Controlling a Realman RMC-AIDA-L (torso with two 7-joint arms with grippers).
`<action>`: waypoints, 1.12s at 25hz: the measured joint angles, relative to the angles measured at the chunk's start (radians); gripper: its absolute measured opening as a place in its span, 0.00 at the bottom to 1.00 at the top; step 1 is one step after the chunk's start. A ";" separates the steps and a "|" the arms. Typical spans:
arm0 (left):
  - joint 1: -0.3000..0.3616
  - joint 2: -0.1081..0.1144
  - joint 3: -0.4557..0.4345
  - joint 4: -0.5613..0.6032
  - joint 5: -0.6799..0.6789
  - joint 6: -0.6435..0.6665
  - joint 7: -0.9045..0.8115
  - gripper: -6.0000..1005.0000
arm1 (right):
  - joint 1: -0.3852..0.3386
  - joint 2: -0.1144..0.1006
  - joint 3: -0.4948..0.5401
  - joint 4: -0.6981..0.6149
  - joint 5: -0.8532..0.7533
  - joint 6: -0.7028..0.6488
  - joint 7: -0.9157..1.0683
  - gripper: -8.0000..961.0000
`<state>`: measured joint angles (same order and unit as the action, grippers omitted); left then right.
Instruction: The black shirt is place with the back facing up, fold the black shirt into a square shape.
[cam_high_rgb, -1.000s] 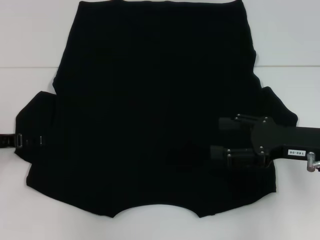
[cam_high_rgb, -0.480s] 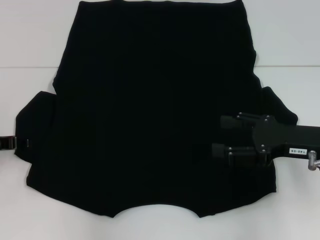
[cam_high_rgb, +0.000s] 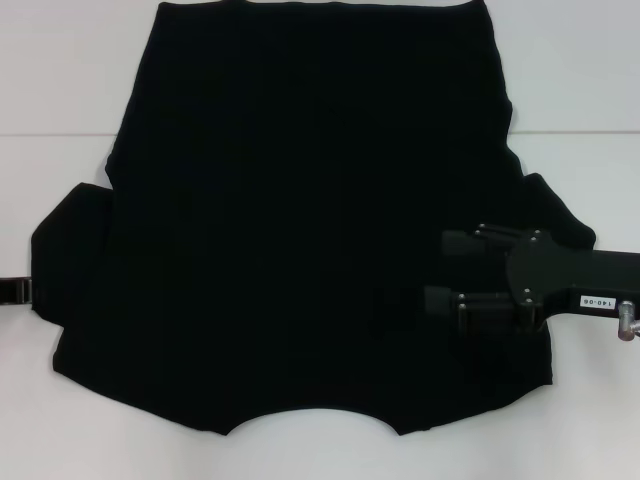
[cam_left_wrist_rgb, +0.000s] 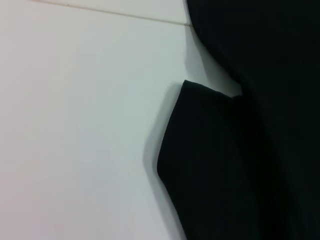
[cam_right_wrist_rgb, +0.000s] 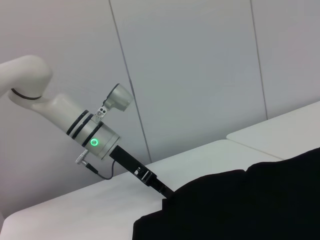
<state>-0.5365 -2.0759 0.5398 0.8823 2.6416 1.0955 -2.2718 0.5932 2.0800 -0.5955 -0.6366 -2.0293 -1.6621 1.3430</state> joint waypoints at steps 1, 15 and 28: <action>0.000 -0.001 0.000 0.000 0.000 0.000 0.000 0.11 | 0.000 0.000 0.000 0.000 0.000 0.000 0.000 0.92; 0.003 0.004 -0.008 0.032 0.004 0.009 -0.002 0.01 | -0.006 -0.001 0.013 0.000 0.000 -0.002 -0.005 0.92; 0.015 0.001 -0.009 0.083 0.024 0.013 -0.016 0.02 | -0.007 -0.001 0.016 0.000 0.000 -0.003 -0.006 0.91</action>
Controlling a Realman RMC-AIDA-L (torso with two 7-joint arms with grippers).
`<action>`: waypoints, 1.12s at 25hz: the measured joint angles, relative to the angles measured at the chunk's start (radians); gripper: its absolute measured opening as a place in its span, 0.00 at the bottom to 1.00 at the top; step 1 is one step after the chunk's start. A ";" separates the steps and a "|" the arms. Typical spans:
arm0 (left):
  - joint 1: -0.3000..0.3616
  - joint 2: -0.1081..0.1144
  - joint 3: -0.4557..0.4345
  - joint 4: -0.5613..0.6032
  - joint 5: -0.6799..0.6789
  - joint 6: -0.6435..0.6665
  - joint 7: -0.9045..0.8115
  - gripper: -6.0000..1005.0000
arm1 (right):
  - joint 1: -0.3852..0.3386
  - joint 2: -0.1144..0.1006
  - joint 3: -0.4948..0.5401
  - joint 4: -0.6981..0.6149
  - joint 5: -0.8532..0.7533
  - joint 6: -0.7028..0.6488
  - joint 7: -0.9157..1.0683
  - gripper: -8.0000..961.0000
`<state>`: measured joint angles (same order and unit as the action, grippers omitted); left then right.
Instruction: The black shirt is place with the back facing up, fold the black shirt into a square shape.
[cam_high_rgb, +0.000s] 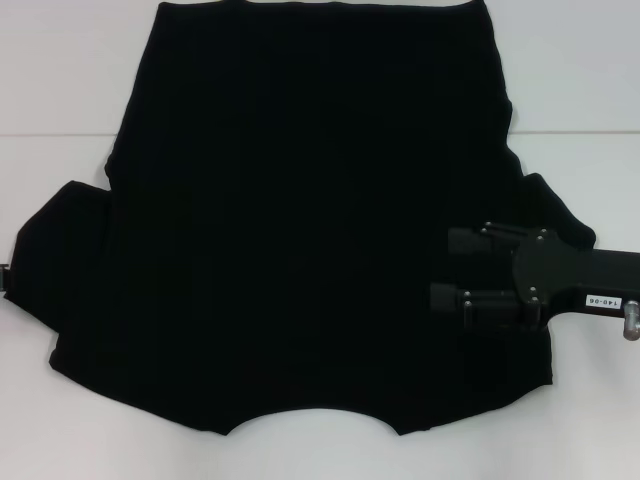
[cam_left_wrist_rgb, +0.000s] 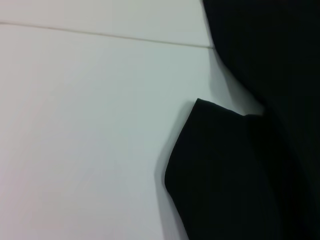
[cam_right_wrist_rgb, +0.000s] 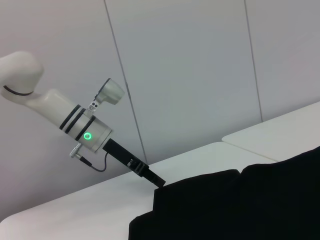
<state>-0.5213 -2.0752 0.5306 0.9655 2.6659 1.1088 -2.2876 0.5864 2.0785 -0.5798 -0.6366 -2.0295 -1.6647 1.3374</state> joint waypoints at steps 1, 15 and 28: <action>0.001 0.000 0.000 0.005 0.001 0.000 -0.002 0.02 | 0.000 0.000 0.000 0.000 0.000 0.000 0.000 0.91; 0.011 0.013 -0.026 0.049 0.013 0.000 -0.014 0.03 | -0.001 0.003 0.013 0.000 0.003 0.000 0.007 0.90; 0.011 0.014 -0.046 0.068 0.050 0.013 -0.015 0.04 | -0.001 0.006 0.026 0.000 0.012 -0.002 0.009 0.90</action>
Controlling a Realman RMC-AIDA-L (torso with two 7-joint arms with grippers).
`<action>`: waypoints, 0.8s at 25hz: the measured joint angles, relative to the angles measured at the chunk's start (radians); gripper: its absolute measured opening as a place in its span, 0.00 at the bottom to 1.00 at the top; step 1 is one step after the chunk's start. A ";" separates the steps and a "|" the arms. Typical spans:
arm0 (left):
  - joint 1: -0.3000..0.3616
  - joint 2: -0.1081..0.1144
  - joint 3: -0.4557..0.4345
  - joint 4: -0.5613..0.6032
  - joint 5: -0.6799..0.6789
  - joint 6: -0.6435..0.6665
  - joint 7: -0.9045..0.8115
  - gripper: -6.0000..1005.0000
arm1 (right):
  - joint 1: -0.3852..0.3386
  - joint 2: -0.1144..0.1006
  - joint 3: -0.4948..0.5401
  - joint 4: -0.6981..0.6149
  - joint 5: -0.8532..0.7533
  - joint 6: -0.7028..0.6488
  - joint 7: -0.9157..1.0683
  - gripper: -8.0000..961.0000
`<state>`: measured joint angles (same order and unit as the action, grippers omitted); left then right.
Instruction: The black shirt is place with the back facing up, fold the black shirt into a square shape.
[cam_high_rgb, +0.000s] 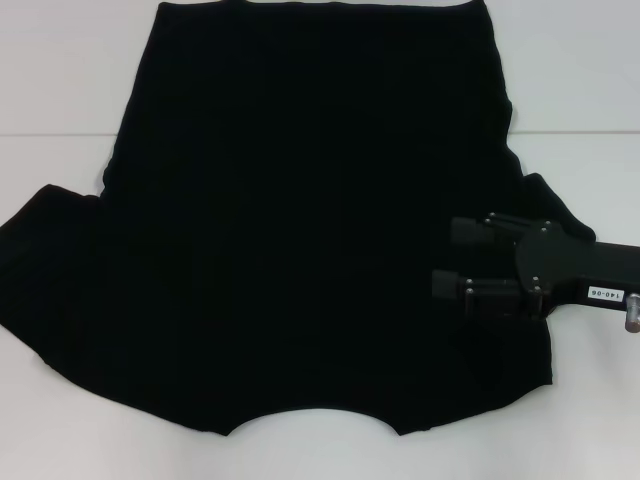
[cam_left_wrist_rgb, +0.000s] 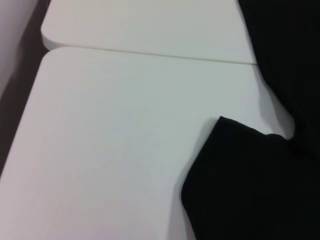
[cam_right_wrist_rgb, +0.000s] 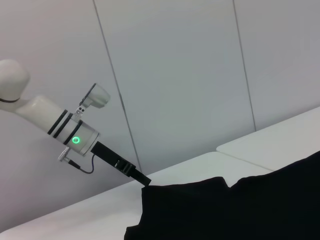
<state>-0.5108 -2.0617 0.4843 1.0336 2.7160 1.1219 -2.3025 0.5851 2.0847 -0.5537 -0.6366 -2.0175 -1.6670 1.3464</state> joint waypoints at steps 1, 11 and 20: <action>0.000 0.000 -0.002 0.001 0.000 0.006 0.000 0.05 | 0.000 0.000 0.000 0.000 0.001 0.001 0.000 0.90; -0.007 -0.004 -0.001 0.006 -0.009 0.035 0.000 0.05 | 0.002 0.000 0.000 0.000 0.001 0.008 -0.003 0.89; -0.103 -0.046 0.066 0.001 -0.039 0.043 0.008 0.06 | -0.003 -0.004 0.009 0.000 0.000 0.012 -0.005 0.89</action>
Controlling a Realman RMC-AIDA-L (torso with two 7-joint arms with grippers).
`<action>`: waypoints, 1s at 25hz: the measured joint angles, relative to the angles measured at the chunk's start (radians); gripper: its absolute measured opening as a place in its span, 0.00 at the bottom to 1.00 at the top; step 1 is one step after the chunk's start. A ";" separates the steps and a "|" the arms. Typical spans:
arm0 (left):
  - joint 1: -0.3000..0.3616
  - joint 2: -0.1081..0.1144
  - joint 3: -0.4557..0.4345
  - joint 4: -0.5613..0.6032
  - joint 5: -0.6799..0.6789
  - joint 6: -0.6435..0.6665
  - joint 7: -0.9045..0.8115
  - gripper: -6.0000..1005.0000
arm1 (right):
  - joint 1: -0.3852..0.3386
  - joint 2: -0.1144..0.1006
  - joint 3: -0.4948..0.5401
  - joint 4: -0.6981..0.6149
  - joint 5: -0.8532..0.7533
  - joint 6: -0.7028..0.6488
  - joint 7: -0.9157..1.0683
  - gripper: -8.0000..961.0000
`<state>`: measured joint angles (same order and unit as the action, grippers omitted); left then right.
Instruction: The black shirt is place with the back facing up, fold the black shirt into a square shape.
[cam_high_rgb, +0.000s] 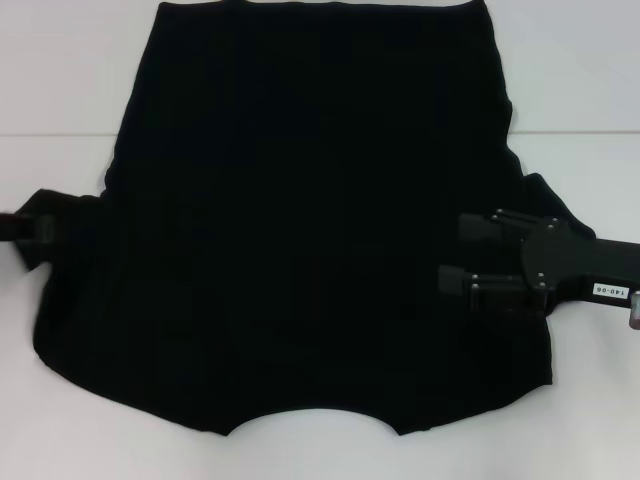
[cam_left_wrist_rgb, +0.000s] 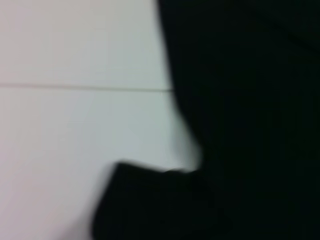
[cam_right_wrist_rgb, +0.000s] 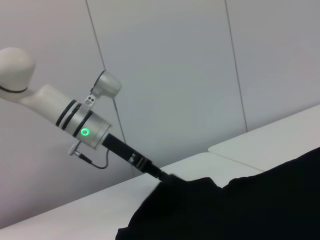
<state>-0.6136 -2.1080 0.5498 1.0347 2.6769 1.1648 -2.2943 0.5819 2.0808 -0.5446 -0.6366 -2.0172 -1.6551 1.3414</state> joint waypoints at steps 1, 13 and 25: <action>-0.005 -0.006 0.018 0.003 -0.010 0.003 0.000 0.06 | -0.002 0.000 0.001 0.000 0.000 0.000 0.000 0.89; 0.023 -0.061 0.259 -0.068 -0.327 0.086 0.136 0.08 | -0.025 0.001 0.019 0.002 0.000 -0.008 -0.006 0.88; 0.022 -0.052 0.264 -0.146 -0.465 0.066 0.216 0.09 | -0.017 -0.009 0.035 0.001 0.001 -0.002 0.008 0.88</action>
<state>-0.5917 -2.1605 0.8141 0.8890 2.2114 1.2308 -2.0787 0.5647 2.0715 -0.5093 -0.6351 -2.0166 -1.6568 1.3490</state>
